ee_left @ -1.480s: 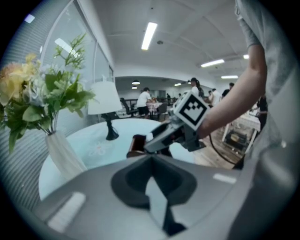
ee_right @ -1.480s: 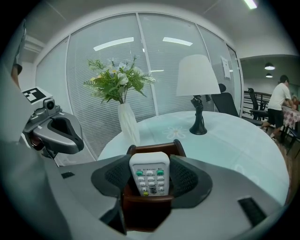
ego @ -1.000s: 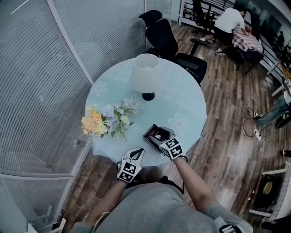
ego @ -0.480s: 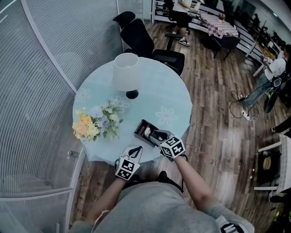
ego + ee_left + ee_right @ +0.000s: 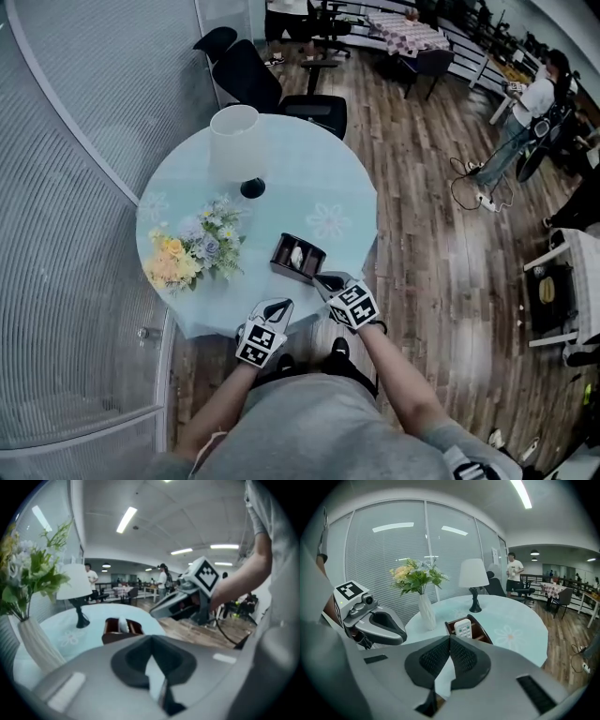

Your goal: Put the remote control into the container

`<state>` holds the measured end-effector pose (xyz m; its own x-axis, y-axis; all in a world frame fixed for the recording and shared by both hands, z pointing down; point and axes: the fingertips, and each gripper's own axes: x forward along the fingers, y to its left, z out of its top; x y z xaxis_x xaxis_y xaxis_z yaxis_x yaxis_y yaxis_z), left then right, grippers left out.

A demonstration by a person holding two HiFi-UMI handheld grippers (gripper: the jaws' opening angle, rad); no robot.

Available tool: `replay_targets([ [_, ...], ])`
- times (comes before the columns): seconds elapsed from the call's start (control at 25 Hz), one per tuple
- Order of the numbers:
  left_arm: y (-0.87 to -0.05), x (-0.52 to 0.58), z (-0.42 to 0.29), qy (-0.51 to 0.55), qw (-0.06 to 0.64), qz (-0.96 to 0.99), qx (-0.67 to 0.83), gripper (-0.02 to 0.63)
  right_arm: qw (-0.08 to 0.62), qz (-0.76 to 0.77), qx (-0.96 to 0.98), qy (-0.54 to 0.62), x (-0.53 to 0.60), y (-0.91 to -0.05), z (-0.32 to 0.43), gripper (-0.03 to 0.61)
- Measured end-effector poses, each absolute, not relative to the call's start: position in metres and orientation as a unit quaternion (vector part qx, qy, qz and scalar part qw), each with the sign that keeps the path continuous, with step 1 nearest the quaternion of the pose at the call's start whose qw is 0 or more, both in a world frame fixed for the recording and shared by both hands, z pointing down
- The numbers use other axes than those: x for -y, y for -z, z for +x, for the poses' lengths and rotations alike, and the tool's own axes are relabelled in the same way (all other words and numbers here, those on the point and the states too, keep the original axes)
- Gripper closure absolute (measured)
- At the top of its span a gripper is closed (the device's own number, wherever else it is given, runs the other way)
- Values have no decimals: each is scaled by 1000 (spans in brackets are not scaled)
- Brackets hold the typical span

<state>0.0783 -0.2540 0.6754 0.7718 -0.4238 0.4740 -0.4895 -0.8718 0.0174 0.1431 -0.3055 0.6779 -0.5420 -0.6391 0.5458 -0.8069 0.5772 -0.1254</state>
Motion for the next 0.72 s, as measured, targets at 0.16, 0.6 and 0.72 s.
replay_targets([
  [0.16, -681, 241, 73, -234, 68, 946, 215, 614, 214, 442, 851, -185, 289, -677, 136, 561],
  [0.6, -679, 234, 54, -233, 49, 956, 171, 614, 209, 482, 831, -185, 249, -680, 127, 561],
  [0.72, -678, 235, 54, -231, 47, 957, 167, 614, 207, 488, 827, -186, 244, -679, 128, 561],
])
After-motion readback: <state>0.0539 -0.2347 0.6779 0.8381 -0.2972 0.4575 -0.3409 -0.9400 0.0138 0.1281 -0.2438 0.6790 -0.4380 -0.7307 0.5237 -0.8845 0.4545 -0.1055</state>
